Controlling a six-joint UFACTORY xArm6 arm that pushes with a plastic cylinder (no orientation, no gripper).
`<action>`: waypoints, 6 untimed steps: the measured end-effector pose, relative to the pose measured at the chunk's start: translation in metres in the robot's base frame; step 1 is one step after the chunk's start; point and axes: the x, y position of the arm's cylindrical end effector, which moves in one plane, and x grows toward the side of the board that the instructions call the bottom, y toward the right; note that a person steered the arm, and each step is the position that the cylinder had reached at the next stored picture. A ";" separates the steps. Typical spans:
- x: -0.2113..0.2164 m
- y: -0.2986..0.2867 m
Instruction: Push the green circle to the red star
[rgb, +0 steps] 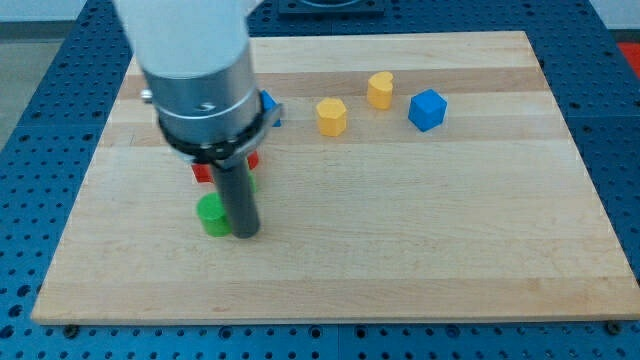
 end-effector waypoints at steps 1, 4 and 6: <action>0.000 -0.022; 0.010 -0.085; 0.002 -0.086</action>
